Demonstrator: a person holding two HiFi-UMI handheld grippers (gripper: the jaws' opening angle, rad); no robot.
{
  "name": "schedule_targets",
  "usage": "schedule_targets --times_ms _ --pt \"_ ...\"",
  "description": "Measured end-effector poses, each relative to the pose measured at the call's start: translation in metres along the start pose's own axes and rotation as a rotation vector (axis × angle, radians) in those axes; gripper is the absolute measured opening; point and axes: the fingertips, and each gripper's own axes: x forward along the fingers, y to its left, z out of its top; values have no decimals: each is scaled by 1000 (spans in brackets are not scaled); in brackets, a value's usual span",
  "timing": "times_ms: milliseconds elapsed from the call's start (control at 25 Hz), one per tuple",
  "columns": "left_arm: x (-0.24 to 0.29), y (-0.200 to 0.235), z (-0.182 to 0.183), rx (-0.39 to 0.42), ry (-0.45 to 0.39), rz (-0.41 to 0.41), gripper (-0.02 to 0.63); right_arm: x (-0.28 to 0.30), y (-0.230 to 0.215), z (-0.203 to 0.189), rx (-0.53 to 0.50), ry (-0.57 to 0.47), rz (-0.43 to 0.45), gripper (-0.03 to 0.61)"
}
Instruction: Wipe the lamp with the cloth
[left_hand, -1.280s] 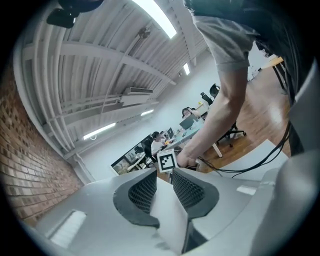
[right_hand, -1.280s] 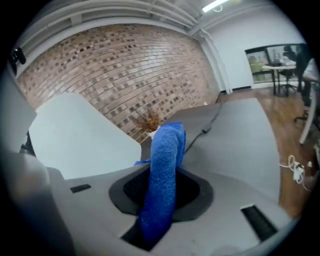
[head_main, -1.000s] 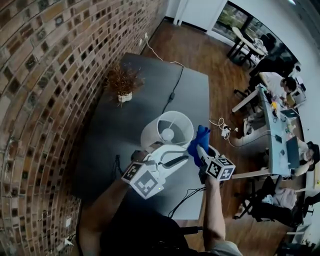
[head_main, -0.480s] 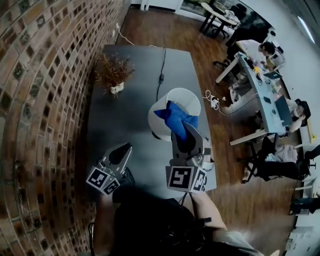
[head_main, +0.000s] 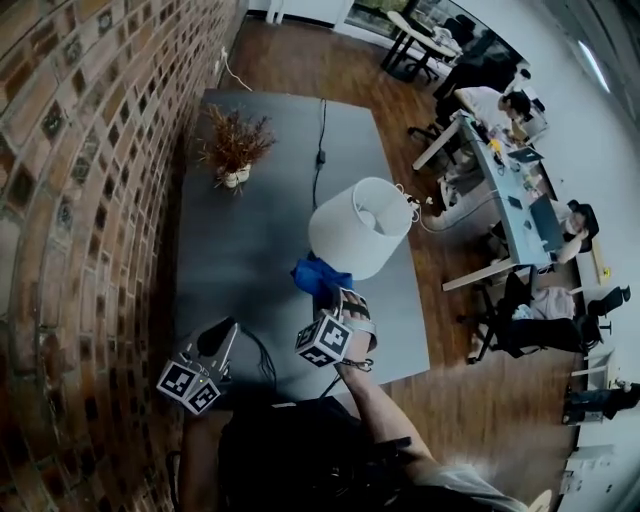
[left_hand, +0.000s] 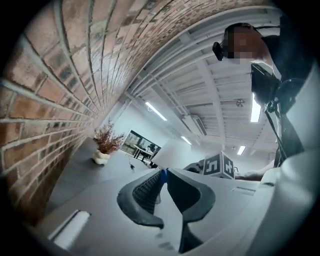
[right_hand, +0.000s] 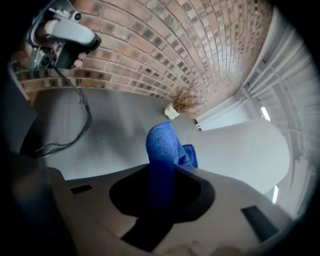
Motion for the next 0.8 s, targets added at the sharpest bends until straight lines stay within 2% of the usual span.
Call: schedule_targets --times_ms 80,120,160,240,320,400,520,640,720,800 --pt "-8 4 -3 -11 0 11 32 -16 -7 14 38 -42 20 89" --pt "-10 5 -4 -13 0 12 32 -31 -25 28 50 -77 -11 91" --pt "-10 5 -5 -15 -3 11 32 -48 -51 43 45 -111 -71 91" --pt "-10 3 -5 -21 -13 6 32 -80 -111 74 -22 -144 -245 91" --pt "-8 0 -7 -23 -18 0 32 -95 -154 93 -113 -111 -393 91" --pt "-7 -4 -9 -18 -18 -8 32 -77 -166 92 -174 -34 -428 91" --pt "-8 -9 -11 -23 -25 -18 32 -32 -135 71 -244 78 -347 91" --pt "-10 -9 -13 -47 -39 -6 32 3 -78 52 -324 126 -215 91" --pt "-10 -7 -15 -60 -40 5 32 17 -33 45 -354 118 -81 91" --pt "-12 -6 -16 -70 -41 5 32 12 -3 54 -332 52 49 91"
